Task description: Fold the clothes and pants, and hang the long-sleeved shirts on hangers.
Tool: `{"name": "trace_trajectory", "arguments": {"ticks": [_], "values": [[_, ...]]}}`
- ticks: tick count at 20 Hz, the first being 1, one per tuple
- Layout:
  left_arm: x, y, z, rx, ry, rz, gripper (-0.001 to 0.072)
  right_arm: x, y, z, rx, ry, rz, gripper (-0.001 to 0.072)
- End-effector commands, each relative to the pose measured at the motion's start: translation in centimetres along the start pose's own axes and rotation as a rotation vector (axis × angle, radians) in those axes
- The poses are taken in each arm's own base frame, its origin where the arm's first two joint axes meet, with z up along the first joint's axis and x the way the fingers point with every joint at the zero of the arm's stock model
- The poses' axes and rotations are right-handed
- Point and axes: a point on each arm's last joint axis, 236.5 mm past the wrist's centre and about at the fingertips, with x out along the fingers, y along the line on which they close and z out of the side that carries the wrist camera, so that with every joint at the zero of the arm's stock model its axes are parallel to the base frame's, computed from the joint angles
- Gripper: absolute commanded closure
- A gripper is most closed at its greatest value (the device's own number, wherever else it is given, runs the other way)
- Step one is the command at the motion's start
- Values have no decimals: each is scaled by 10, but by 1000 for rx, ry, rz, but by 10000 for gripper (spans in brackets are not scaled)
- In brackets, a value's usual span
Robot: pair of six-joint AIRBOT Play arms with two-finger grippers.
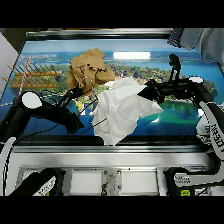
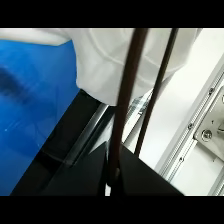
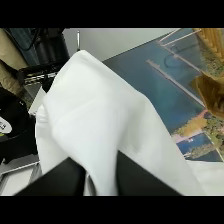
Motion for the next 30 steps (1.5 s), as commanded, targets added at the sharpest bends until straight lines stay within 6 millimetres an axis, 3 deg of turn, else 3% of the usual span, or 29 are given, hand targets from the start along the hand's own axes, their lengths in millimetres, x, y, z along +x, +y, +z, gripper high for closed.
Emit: {"name": "trace_trajectory", "arguments": {"ticks": [1, 4, 9, 19, 21, 30], "values": [[0, 5, 1, 19, -3, 21, 691, 0, 1, -1, 14, 3, 4, 383], [0, 15, -5, 26, 21, 62, 691, 0, 1, -6, 44, 25, 4, 384], [-1, 16, -3, 69, 16, 66, 690, -3, 1, -37, 89, 159, -4, 384], [-1, 22, 3, 119, -8, 91, 691, 23, 8, -41, 78, 185, 37, 410], [-1, 22, 3, 120, -7, 91, 690, 26, 9, -42, 77, 187, 40, 479], [-1, 22, 3, 119, -8, 91, 690, 29, 10, -35, 76, 159, 47, 479]]}}
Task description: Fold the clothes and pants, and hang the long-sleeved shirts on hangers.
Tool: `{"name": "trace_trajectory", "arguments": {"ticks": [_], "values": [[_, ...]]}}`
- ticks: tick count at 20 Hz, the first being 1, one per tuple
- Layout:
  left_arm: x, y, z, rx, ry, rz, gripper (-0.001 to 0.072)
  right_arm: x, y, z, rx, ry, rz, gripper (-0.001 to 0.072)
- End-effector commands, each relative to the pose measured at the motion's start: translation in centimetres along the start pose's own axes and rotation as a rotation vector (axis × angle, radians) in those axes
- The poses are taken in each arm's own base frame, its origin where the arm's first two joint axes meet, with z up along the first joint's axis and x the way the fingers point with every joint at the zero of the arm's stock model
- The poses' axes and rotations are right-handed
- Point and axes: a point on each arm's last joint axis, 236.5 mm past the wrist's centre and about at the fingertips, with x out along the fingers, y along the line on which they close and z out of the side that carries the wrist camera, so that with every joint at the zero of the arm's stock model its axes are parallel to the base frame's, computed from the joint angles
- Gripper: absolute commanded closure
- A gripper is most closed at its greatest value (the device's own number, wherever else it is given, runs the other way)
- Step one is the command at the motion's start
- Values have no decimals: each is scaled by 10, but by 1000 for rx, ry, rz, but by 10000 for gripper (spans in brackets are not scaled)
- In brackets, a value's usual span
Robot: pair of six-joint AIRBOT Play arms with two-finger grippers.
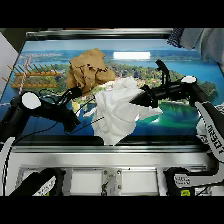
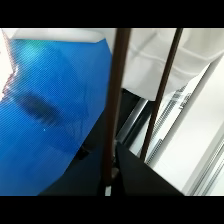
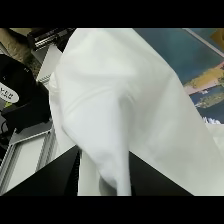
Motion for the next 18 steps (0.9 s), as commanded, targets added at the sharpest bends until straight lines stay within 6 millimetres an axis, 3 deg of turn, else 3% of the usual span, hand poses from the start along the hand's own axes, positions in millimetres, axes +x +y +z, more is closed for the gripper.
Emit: {"name": "trace_trajectory", "arguments": {"ticks": [1, 7, 9, 18], "values": [[0, -1, 2, -1, -7, -3, 690, 2, 1, 1, -1, -3, 6, 479], [0, -1, 2, -1, -7, -3, 690, 7, 3, 1, -4, 3, 14, 483], [0, -1, 2, -1, -7, -3, 690, 7, 3, 1, -9, 2, 14, 694], [0, -1, 2, -1, -6, -3, 690, 7, 3, 1, -11, 3, 14, 696]]}}
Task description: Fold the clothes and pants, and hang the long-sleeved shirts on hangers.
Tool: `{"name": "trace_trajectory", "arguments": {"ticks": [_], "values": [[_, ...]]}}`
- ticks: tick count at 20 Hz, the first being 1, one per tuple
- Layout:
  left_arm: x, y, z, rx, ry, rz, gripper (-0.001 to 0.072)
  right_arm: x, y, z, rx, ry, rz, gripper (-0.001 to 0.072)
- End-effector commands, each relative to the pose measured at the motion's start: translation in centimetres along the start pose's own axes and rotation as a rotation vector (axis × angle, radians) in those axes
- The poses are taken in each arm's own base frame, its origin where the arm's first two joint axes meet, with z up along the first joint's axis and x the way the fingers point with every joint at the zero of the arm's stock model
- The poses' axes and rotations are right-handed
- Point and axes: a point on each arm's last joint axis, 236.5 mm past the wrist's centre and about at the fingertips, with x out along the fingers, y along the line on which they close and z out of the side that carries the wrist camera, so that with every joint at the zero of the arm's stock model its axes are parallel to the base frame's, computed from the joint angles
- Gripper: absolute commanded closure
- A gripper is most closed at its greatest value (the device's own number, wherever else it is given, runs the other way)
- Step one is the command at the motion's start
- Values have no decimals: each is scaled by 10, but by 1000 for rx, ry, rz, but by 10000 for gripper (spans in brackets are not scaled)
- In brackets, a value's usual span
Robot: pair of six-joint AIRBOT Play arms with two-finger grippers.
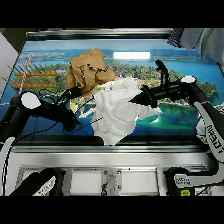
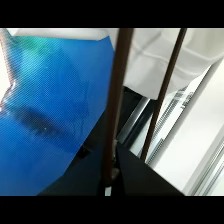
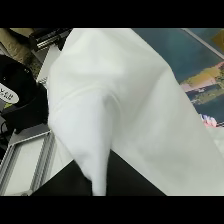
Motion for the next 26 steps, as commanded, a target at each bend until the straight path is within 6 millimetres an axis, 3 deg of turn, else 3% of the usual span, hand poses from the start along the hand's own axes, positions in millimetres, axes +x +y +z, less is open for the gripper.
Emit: {"name": "trace_trajectory", "arguments": {"ticks": [1, 2, 3, 4, 5, 11, 19, 26], "values": [[0, -2, 0, 0, 2, -6, 690, 0, 0, 0, -1, 0, 1, 696], [0, -3, -1, 0, 7, -12, 689, 0, 0, 0, -1, 0, 1, 696], [0, -5, -3, 0, 15, -21, 608, 0, 0, 0, -1, 0, 1, 697], [0, -7, -5, -1, 20, -27, 371, 0, 0, 0, -1, 0, 1, 698], [0, -7, -5, -1, 24, -31, 261, 0, 0, 0, -1, 0, 1, 698], [-1, -11, -9, -1, 37, -47, 261, 0, 1, 4, -2, -18, 3, 700], [-1, -14, -11, -3, 46, -58, 260, -2, 7, 35, -64, -148, 26, 702], [-11, 2, -21, -130, 30, -48, 260, -4, 8, 42, -69, -181, 30, 702]]}}
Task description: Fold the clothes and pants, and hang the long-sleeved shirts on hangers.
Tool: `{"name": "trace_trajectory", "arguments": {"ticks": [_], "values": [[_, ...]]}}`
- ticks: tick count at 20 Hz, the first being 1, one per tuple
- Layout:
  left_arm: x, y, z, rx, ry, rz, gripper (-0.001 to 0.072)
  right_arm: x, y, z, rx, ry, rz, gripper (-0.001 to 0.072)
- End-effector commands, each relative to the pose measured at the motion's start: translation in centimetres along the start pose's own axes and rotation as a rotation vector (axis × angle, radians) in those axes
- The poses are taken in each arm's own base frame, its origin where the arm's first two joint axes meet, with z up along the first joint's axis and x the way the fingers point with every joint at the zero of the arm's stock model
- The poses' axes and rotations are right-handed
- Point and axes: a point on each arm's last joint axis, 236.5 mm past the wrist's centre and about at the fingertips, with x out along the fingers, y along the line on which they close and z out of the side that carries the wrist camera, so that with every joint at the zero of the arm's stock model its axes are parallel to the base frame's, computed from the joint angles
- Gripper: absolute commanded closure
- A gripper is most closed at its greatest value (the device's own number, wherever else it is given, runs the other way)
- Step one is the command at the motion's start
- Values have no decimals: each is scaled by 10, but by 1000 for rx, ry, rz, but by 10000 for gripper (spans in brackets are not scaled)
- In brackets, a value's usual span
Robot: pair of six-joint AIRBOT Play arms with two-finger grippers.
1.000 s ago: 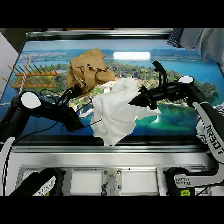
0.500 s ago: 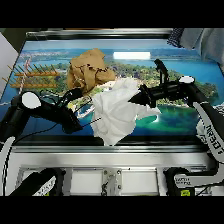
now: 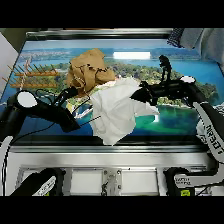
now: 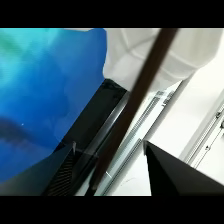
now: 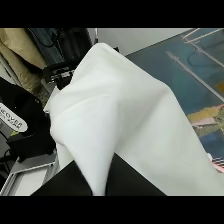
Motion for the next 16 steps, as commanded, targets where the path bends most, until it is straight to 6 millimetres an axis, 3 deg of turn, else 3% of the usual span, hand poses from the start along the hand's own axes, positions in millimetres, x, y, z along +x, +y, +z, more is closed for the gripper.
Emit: {"name": "trace_trajectory", "arguments": {"ticks": [1, 9, 10, 11, 16], "values": [[-4, 3, -5, -42, 1, -8, 260, 0, 1, 10, -8, -40, 5, 702], [-4, 2, -5, -40, 1, -10, 257, 0, -3, 10, -4, -42, -14, 702], [-4, 1, -5, -40, 4, -13, 188, 0, -3, 10, -4, -42, -15, 702], [-4, 1, -6, -57, 6, -13, 14, 0, -5, 10, -4, -42, -20, 702], [-4, 2, -6, -66, 7, -11, 11, -1, -9, 10, -3, -43, -37, 702]]}}
